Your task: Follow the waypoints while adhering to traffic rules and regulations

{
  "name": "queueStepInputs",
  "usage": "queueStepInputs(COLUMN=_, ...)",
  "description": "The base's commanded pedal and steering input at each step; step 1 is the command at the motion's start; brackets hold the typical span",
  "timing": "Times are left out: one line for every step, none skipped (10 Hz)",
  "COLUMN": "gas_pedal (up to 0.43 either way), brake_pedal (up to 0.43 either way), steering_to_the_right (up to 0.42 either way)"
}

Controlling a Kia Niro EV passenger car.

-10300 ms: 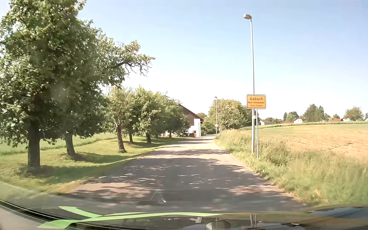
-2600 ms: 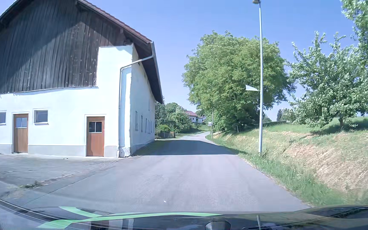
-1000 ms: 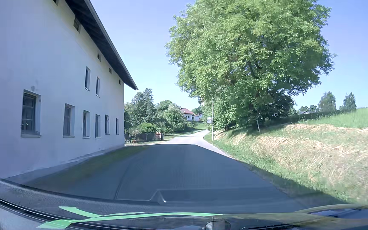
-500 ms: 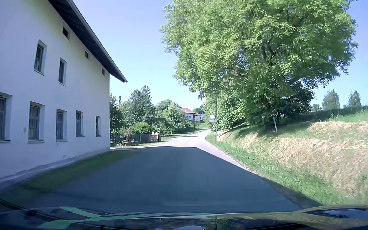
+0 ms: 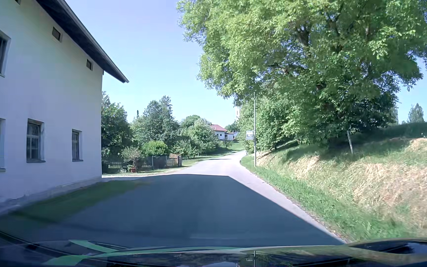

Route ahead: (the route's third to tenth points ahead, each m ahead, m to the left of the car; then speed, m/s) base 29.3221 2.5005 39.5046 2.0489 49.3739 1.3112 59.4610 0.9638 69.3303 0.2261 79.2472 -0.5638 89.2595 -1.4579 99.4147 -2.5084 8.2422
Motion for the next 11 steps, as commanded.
queueStepInputs(gas_pedal=0.157, brake_pedal=0.000, steering_to_the_right=-0.005)
queueStepInputs(gas_pedal=0.157, brake_pedal=0.000, steering_to_the_right=-0.005)
queueStepInputs(gas_pedal=0.157, brake_pedal=0.000, steering_to_the_right=-0.004)
queueStepInputs(gas_pedal=0.157, brake_pedal=0.000, steering_to_the_right=-0.005)
queueStepInputs(gas_pedal=0.157, brake_pedal=0.000, steering_to_the_right=-0.004)
queueStepInputs(gas_pedal=0.157, brake_pedal=0.000, steering_to_the_right=-0.005)
queueStepInputs(gas_pedal=0.157, brake_pedal=0.000, steering_to_the_right=-0.004)
queueStepInputs(gas_pedal=0.157, brake_pedal=0.000, steering_to_the_right=-0.004)
queueStepInputs(gas_pedal=0.157, brake_pedal=0.000, steering_to_the_right=-0.005)
queueStepInputs(gas_pedal=0.157, brake_pedal=0.000, steering_to_the_right=-0.005)
queueStepInputs(gas_pedal=0.157, brake_pedal=0.000, steering_to_the_right=-0.004)
